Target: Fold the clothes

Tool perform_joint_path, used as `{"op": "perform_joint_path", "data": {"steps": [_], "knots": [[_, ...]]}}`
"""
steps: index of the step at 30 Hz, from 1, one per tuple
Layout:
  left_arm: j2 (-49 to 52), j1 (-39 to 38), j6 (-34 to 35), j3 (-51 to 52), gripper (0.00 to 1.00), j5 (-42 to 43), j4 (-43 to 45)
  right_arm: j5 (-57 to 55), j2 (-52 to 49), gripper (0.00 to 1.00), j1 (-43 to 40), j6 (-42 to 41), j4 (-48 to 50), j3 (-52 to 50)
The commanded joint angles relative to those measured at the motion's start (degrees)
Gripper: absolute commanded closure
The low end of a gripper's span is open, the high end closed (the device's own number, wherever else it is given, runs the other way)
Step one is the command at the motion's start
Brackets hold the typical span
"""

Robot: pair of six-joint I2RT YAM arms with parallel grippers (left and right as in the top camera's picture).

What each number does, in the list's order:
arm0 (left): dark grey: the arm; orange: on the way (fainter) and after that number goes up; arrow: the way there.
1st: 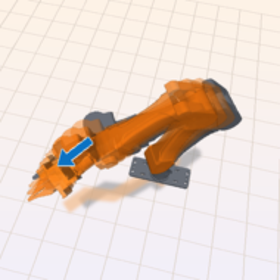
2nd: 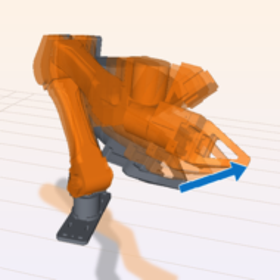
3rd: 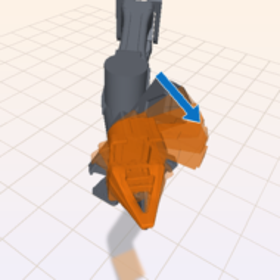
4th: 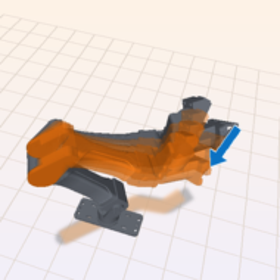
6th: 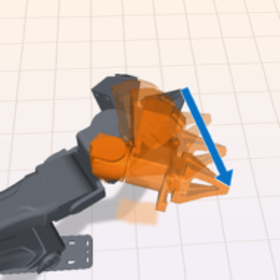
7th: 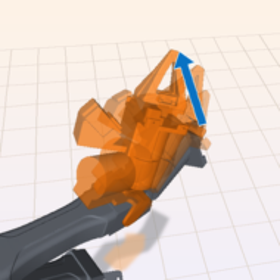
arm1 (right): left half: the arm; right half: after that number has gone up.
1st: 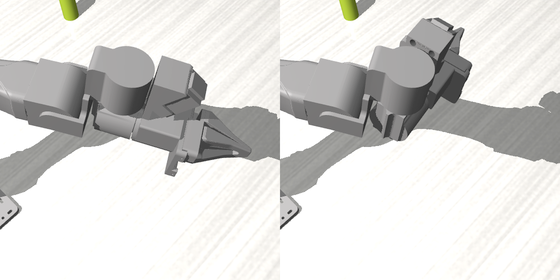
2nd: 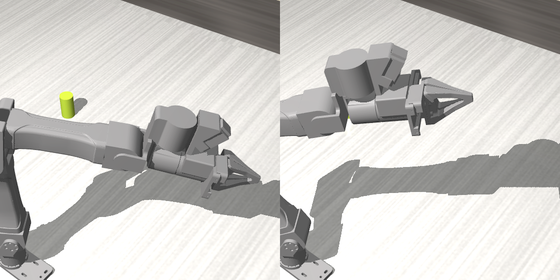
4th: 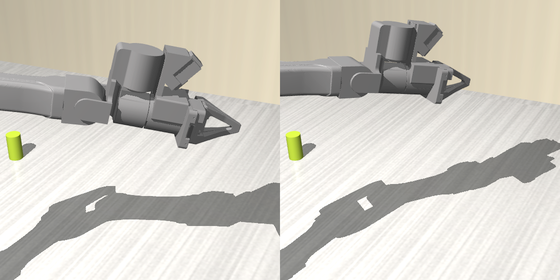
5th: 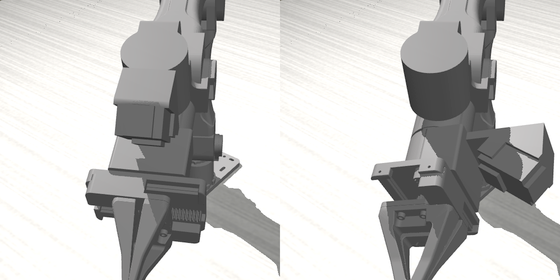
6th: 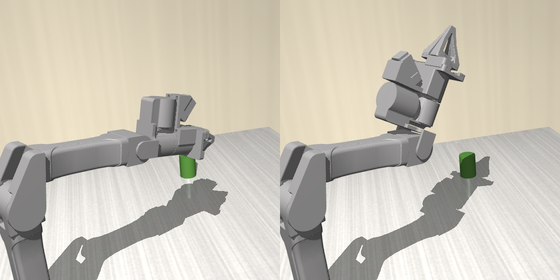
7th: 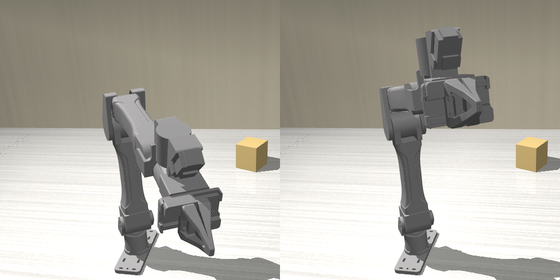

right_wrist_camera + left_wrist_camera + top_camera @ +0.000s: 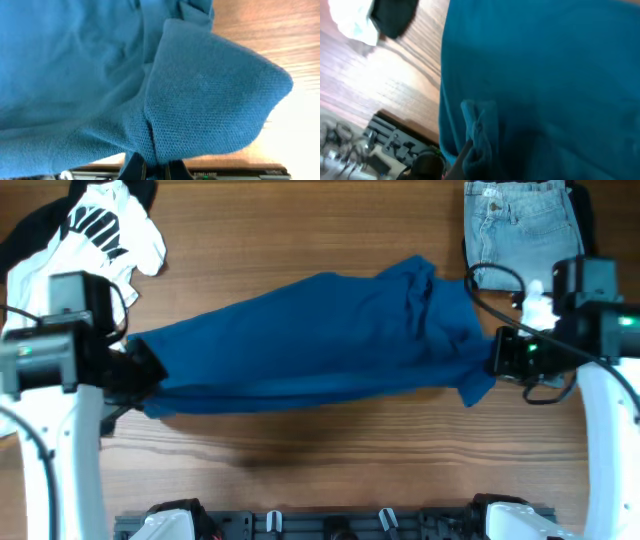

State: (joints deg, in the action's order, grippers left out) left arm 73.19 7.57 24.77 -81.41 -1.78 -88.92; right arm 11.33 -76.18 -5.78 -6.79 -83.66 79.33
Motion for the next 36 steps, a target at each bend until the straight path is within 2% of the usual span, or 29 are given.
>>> {"op": "perform_joint_path", "data": {"steps": [1,5,8,14,18,19,20,21,23,25,29,30,33,36], "knots": [[1.4,0.4,2.8,9.9,0.96,0.3,8.0,0.2,-1.8,0.96,-0.3,-0.8,5.4,-5.2],[4.8,0.4,3.3,19.5,0.96,0.3,24.0,1.0,-8.1,0.96,-0.2,1.3,15.1,-7.5],[9.0,0.4,4.7,23.3,0.96,0.2,32.0,2.2,-14.6,0.96,0.9,2.3,20.5,-7.5],[18.9,0.4,4.7,24.3,0.96,0.3,37.9,2.2,-26.5,0.96,3.3,2.3,26.6,-7.5],[22.7,0.3,4.6,24.3,0.96,0.3,38.6,2.2,-30.2,0.94,3.4,2.3,27.5,-7.5],[23.3,0.2,4.6,24.3,0.88,0.3,38.6,2.2,-30.3,0.76,3.3,2.3,27.9,-7.5],[23.3,0.2,4.6,24.3,0.69,0.3,38.6,2.2,-30.2,0.58,3.3,2.3,28.3,-7.2],[23.3,0.3,4.6,24.3,0.41,0.3,38.8,2.2,-30.1,0.49,3.3,2.3,28.3,-6.6],[23.1,0.3,4.6,24.3,0.15,0.2,39.6,2.2,-30.1,0.45,3.3,2.9,26.9,-3.0],[23.1,0.7,4.3,22.7,0.00,-0.4,39.4,2.2,-30.1,0.38,3.3,3.8,24.1,3.6],[21.6,0.7,0.9,12.1,0.00,-1.5,35.9,2.5,-30.1,0.14,3.4,8.0,20.5,19.8],[21.4,0.7,0.3,9.9,0.00,-1.4,35.5,2.6,-30.1,0.12,3.4,8.8,20.6,22.8],[22.1,0.7,-6.7,4.4,0.00,-0.6,38.4,2.8,-30.2,0.09,3.4,10.4,26.0,26.4],[26.1,1.4,-8.1,4.4,0.00,-0.6,40.4,5.9,-32.2,0.09,3.4,12.5,30.9,26.4]]}}
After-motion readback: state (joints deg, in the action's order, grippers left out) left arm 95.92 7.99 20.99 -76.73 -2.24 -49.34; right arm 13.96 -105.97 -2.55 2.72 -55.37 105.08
